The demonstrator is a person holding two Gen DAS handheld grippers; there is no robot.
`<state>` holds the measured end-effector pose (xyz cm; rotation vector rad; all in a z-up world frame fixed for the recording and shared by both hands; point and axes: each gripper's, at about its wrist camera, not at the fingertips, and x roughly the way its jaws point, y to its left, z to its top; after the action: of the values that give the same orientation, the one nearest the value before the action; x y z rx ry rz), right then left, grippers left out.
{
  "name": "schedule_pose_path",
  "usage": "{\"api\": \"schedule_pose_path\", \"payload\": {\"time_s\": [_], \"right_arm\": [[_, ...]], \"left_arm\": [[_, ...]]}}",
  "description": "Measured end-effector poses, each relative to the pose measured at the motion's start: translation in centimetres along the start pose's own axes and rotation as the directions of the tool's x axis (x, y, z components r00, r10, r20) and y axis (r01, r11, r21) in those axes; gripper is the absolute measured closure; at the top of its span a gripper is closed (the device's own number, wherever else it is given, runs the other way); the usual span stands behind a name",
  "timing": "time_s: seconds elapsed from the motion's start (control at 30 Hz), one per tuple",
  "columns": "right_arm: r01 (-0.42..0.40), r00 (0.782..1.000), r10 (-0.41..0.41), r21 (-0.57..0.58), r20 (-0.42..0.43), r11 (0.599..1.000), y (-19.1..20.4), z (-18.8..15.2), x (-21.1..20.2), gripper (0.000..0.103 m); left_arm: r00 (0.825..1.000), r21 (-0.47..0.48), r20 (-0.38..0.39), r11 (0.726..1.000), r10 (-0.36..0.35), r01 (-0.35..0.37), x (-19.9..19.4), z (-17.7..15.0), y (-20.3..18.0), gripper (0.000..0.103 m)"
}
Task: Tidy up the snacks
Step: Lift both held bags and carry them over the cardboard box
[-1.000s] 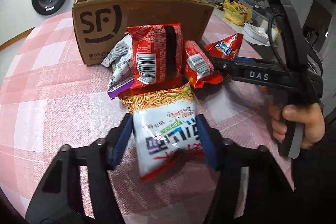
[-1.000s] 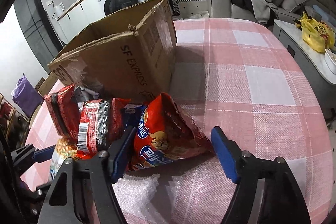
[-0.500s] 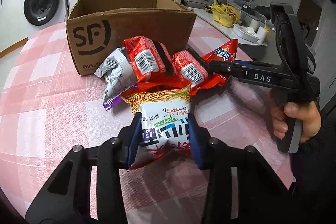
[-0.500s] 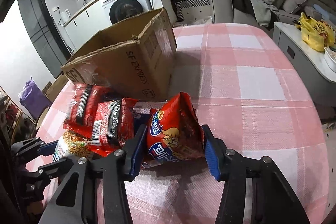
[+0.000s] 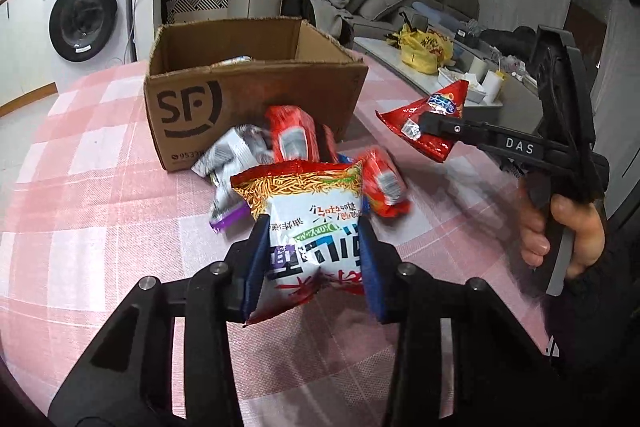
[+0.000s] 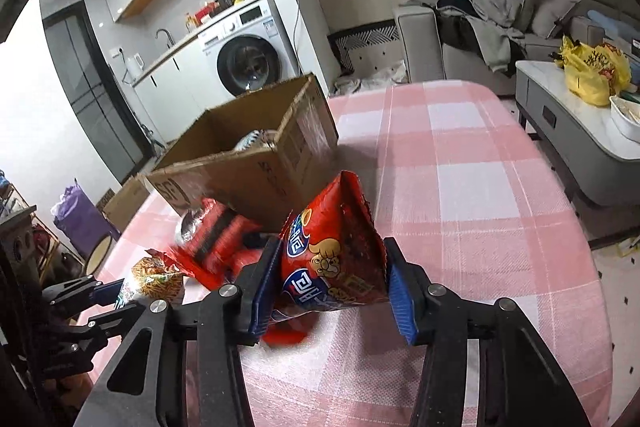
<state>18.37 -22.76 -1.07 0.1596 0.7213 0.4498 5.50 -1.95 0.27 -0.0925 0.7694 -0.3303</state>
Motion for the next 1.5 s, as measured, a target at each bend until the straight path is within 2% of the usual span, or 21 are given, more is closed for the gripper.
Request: {"api": "schedule_pose_path", "payload": {"time_s": [0.43, 0.77, 1.07, 1.5], "right_arm": [[-0.060, 0.996, 0.062, -0.032, 0.059, 0.998, 2.1, 0.2, -1.6, 0.053], [-0.096, 0.991, 0.102, -0.069, 0.082, 0.993, 4.3, 0.8, -2.3, 0.053], [-0.124, 0.985, 0.135, -0.103, 0.105, 0.987, 6.6, 2.6, -2.1, 0.053], [-0.131, 0.980, 0.147, -0.115, 0.137, 0.985, 8.3, 5.6, -1.6, 0.053]], "left_arm": [[0.997, -0.039, 0.072, 0.999, 0.009, -0.006, -3.6, 1.1, 2.3, 0.065], [0.990, -0.077, 0.132, 0.996, 0.053, -0.043, -5.7, 2.3, 4.3, 0.065], [0.976, -0.096, 0.197, 0.993, 0.091, -0.073, -6.7, 5.6, 5.3, 0.065], [0.957, -0.062, 0.263, 0.992, 0.126, -0.113, -6.3, 10.2, 5.9, 0.065]]}}
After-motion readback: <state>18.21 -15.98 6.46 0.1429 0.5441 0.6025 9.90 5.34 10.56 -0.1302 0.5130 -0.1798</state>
